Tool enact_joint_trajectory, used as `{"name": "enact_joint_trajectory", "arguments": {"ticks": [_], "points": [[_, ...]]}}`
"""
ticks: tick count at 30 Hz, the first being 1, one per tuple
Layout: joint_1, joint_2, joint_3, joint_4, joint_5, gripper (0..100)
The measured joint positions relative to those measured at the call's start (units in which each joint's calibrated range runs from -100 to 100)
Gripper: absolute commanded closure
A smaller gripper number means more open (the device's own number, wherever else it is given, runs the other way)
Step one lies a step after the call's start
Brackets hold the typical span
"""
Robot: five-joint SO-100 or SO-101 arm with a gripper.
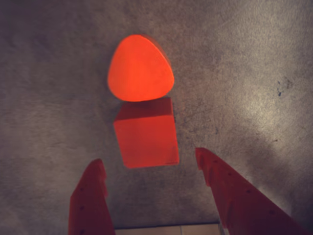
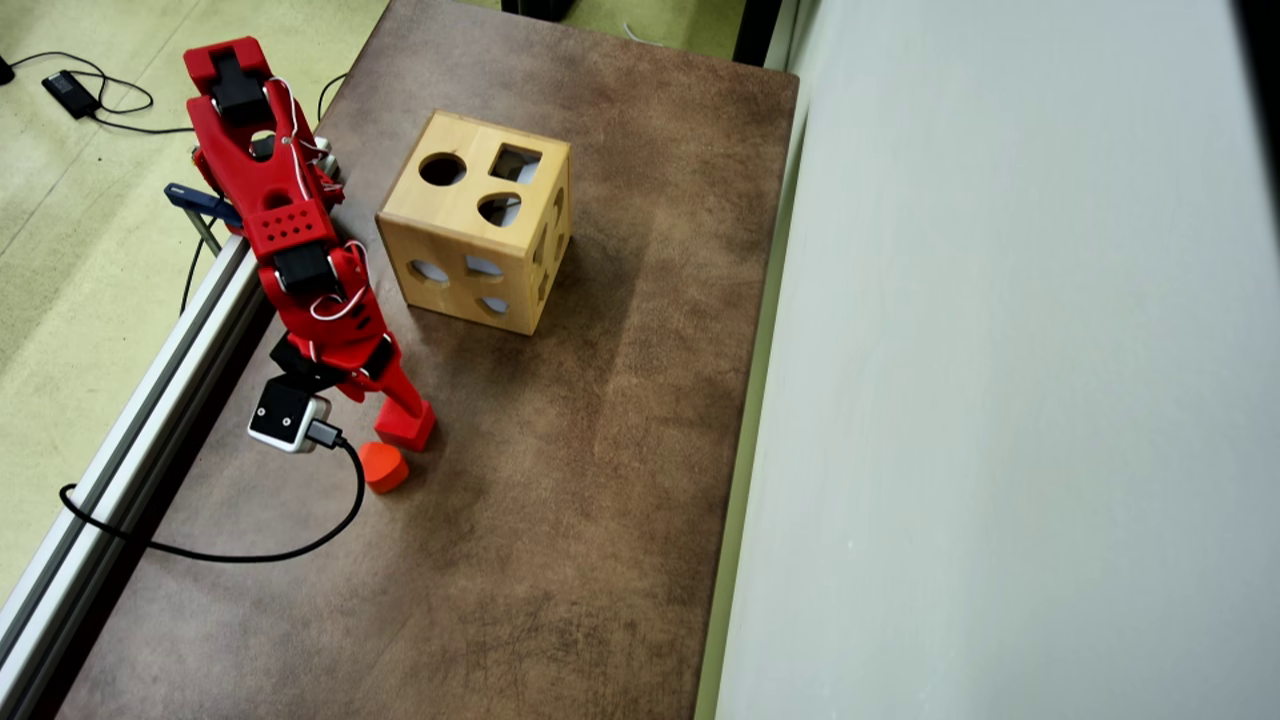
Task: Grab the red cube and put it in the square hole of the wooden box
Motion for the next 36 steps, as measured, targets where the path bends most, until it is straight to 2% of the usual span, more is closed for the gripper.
{"name": "enact_joint_trajectory", "arguments": {"ticks": [24, 36], "points": [[-2.52, 5.08, 0.00, 0.00, 0.00, 70], [-2.44, 8.56, -5.42, 0.00, 0.00, 70]]}}
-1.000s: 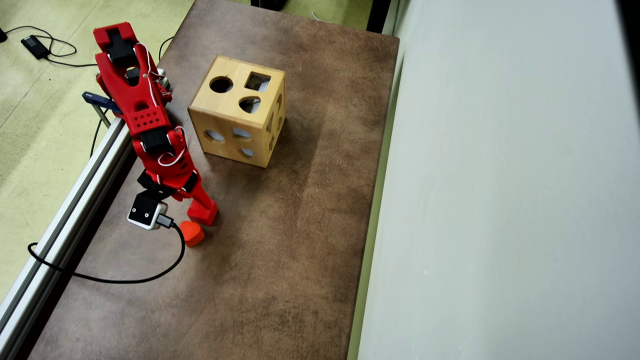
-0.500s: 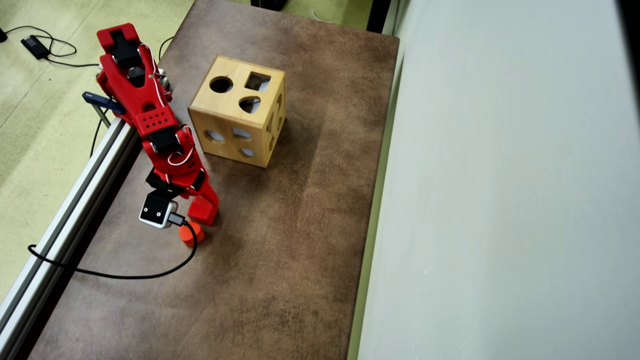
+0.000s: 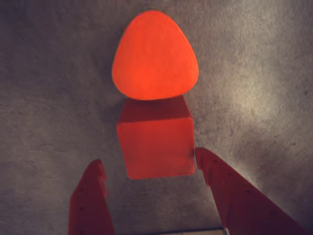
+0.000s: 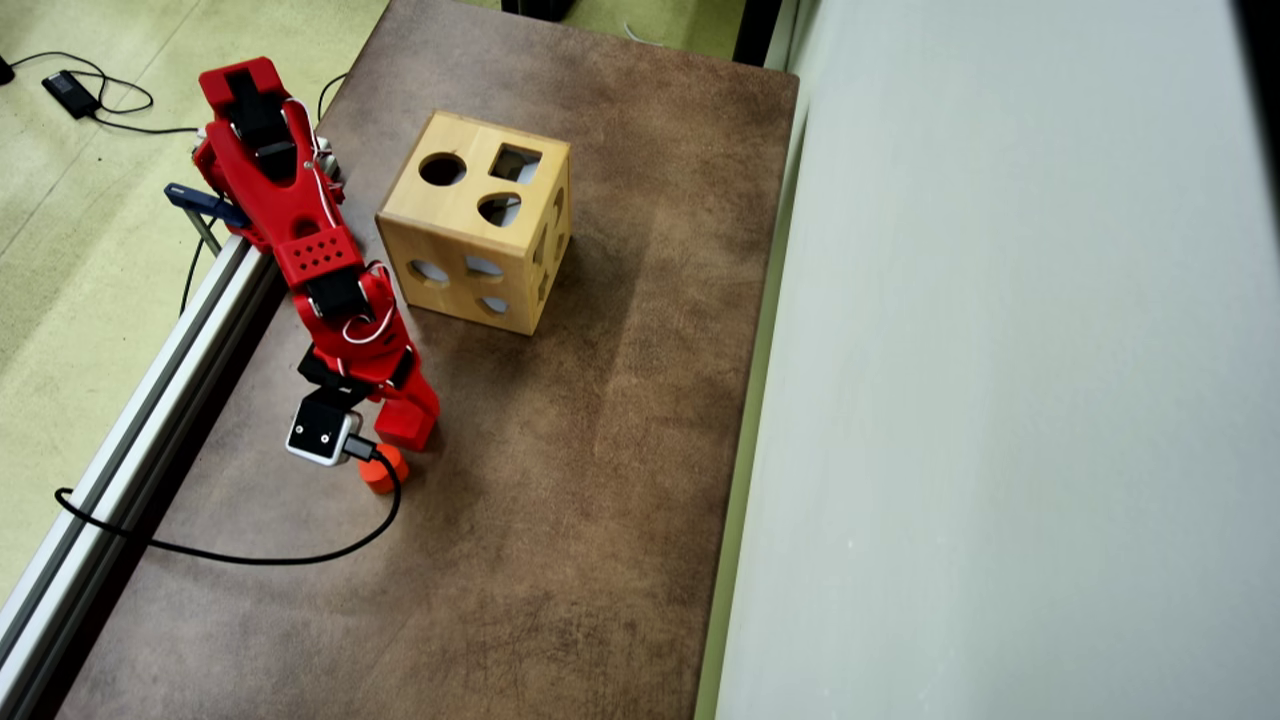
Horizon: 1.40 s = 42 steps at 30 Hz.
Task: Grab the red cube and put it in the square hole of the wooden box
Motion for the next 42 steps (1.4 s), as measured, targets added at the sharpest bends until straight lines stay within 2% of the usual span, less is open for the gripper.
{"name": "enact_joint_trajectory", "arguments": {"ticks": [42], "points": [[1.80, 4.49, -3.52, 0.00, 0.00, 71]]}}
